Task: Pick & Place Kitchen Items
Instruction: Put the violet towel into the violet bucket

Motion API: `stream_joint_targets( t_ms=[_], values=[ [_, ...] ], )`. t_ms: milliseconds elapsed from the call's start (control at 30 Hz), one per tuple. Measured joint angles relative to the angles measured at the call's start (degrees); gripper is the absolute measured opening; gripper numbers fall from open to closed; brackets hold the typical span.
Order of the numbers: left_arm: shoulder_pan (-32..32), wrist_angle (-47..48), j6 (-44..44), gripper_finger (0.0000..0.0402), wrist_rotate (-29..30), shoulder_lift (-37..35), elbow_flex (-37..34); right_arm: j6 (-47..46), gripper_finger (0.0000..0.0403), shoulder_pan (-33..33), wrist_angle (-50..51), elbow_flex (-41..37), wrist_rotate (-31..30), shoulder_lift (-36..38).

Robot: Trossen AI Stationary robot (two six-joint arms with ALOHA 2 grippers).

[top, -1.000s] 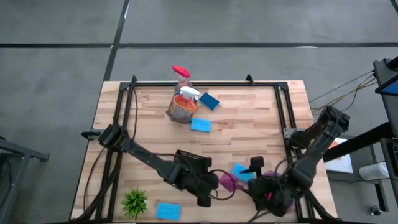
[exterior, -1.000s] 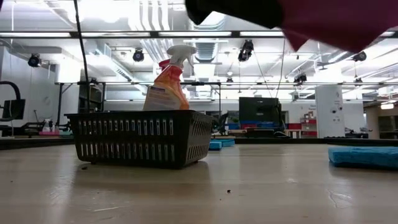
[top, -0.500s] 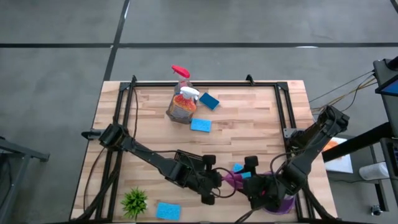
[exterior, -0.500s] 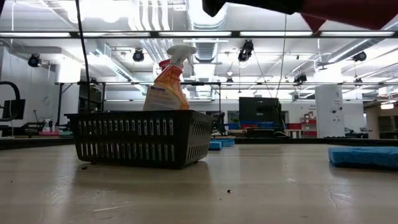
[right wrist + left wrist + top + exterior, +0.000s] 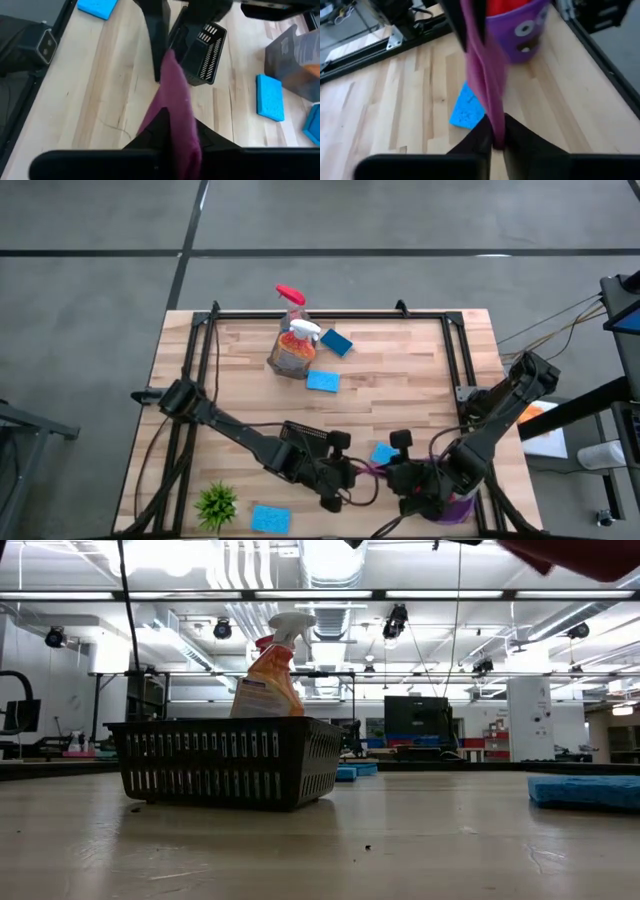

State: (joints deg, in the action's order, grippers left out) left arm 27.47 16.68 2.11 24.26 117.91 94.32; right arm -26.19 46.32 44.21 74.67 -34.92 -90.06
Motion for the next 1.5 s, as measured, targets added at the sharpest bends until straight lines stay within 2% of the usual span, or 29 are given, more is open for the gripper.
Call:
stream_joint_targets(
  t_ms=[167, 267, 400, 500, 567, 700, 900, 1000, 1333, 1500],
  values=[
    [1.1, -0.6, 1.1, 0.0085, -0.3, -3.3, -2.1, 0.7, 0.0019, 1.1, 0.0, 0.0, -1.4, 0.1],
    [1.3, -5.7, 1.1, 0.0108, -0.1, -6.9, -6.2, 1.3, 0.0018, 2.3, -0.3, 0.0, -5.1, 0.1],
    [1.4, -20.7, 3.8, 0.0126, 0.3, -12.5, -16.3, 4.9, 0.0018, 4.6, -5.6, -0.1, -10.2, 0.1],
    [1.5, -34.8, 6.2, 0.0129, 1.1, -17.5, -25.8, 12.2, 0.0018, 6.1, -17.6, -2.1, -10.6, 0.2],
    [1.2, -42.1, 6.4, 0.0130, 1.4, -20.8, -32.0, 19.5, 0.0018, 7.0, -27.6, -4.3, -7.1, 0.2],
    [0.8, -49.4, 4.9, 0.0130, 1.7, -27.0, -41.8, 29.9, 0.0018, 7.9, -42.6, -8.5, 6.3, 0.8],
    [0.8, -51.0, 2.1, 0.0130, 2.7, -33.6, -50.4, 29.7, 0.0018, 9.1, -44.2, -13.0, 16.9, 5.4],
    [0.7, -51.2, 1.9, 0.0130, 4.0, -35.0, -52.3, 25.9, 0.0018, 10.2, -40.7, -15.0, 17.6, 8.9],
    [0.4, -51.2, 1.0, 0.0130, 5.0, -35.3, -52.7, 0.0, 0.0018, 13.1, -8.9, -15.3, 11.2, 23.4],
    [0.3, -51.2, 0.9, 0.0130, 5.2, -35.3, -52.7, -12.1, 0.0018, 13.1, 5.6, -15.5, 12.1, 24.9]
  ],
)
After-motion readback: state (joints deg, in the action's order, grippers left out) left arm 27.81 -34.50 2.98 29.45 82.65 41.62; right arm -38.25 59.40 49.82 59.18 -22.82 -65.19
